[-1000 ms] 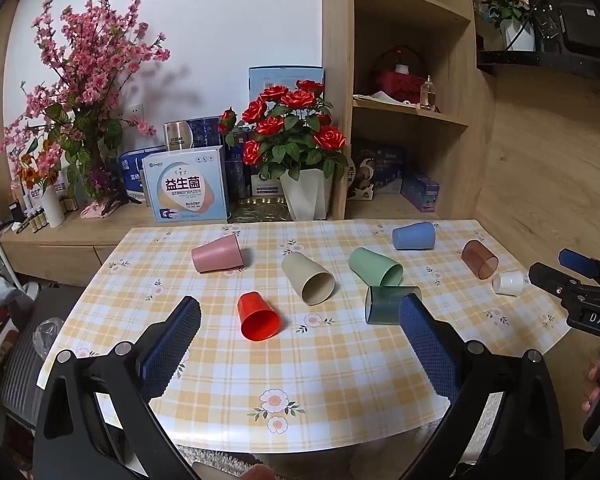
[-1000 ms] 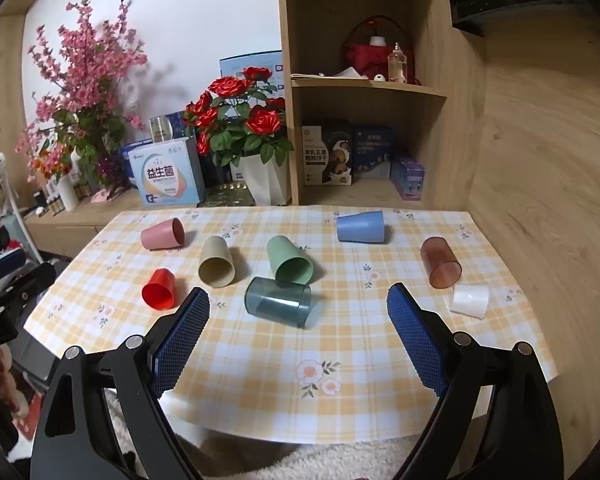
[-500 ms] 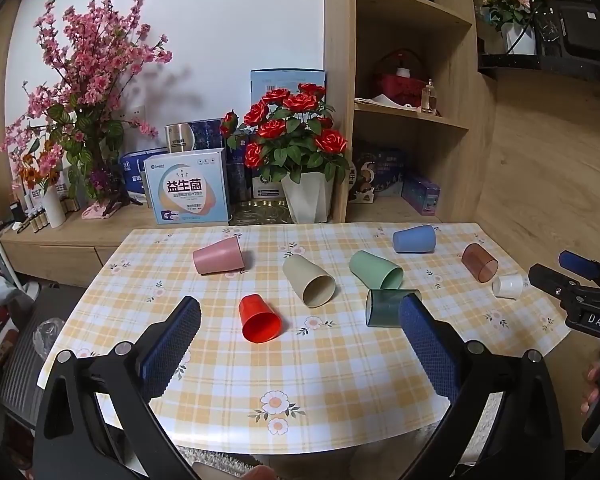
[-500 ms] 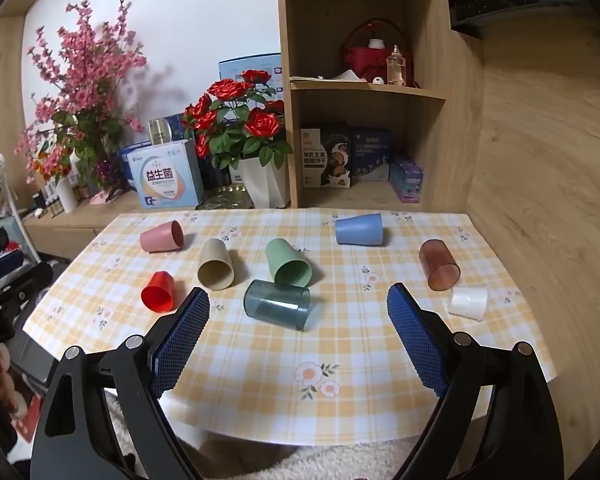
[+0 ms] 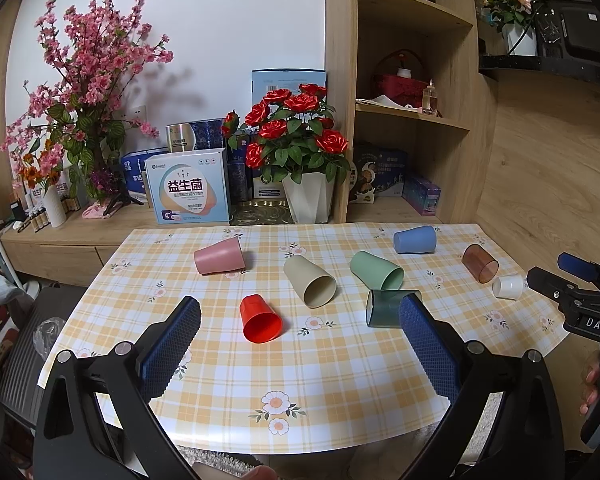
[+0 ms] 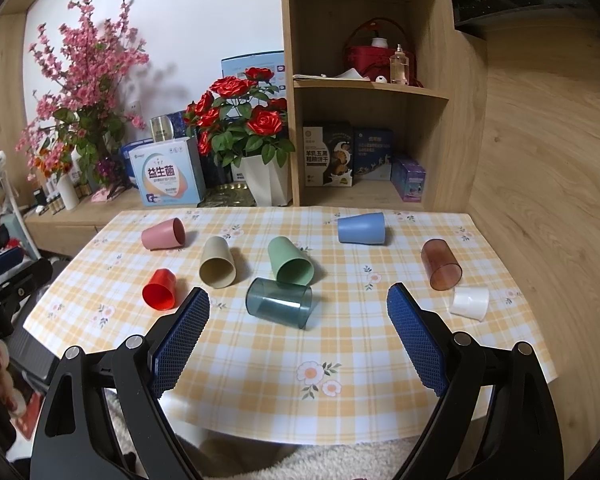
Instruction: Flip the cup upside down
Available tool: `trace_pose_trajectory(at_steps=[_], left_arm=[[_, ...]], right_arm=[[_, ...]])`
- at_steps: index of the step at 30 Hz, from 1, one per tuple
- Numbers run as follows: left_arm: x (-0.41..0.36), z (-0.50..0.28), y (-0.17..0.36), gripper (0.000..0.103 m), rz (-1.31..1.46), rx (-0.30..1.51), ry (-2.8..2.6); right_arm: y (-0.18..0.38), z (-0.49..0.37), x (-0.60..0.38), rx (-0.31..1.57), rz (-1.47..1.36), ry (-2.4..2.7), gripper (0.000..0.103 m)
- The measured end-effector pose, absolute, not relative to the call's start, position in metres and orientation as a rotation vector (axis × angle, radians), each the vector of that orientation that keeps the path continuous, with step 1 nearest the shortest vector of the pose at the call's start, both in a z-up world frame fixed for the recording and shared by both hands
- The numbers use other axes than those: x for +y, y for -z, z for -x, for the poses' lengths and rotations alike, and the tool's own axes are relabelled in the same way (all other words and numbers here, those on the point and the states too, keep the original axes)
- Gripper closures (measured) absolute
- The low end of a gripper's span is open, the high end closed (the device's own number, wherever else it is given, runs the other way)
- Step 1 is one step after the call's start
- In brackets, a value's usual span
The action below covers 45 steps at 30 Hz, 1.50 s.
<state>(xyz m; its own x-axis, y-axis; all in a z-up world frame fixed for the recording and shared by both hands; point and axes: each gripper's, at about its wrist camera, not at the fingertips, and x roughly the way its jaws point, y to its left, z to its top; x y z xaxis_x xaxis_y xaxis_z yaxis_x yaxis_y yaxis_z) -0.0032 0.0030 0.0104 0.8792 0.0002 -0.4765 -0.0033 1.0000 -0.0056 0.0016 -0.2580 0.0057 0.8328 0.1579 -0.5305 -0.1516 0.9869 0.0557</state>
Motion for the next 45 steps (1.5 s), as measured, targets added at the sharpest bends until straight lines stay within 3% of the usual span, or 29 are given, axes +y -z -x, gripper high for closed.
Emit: trace_pose_trajectory(at_steps=[45], left_arm=[[0.0038, 0.0032, -0.0098, 0.006, 0.009, 0.497, -0.001]], right_arm=[[-0.0039, -0.0014, -0.2583, 0.564, -0.013, -0.164, 0.016]])
